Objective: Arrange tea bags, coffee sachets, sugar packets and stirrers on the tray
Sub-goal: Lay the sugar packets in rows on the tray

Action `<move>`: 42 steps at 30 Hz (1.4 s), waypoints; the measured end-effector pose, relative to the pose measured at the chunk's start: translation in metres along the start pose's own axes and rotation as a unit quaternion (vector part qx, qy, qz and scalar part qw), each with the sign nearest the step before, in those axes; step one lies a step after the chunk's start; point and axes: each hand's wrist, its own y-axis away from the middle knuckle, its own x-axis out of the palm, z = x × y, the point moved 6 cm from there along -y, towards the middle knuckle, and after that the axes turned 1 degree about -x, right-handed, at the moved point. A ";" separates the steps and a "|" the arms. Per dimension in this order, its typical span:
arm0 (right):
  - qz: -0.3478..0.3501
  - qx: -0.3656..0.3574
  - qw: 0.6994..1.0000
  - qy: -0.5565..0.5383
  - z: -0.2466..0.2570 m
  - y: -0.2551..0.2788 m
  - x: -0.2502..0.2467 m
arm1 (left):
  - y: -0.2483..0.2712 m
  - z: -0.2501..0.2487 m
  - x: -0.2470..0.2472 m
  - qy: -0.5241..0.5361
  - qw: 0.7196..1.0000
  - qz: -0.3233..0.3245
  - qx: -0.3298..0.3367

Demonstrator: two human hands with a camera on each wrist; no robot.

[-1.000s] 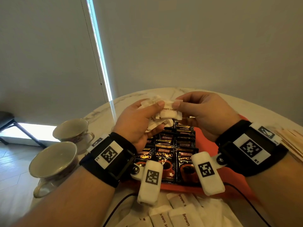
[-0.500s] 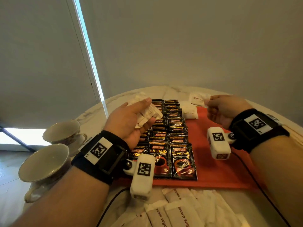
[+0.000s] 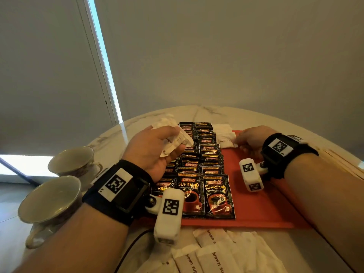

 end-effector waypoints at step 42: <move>0.235 -0.208 0.928 -0.203 0.066 0.118 0.054 | -0.002 0.003 0.001 0.059 0.998 0.009 -0.006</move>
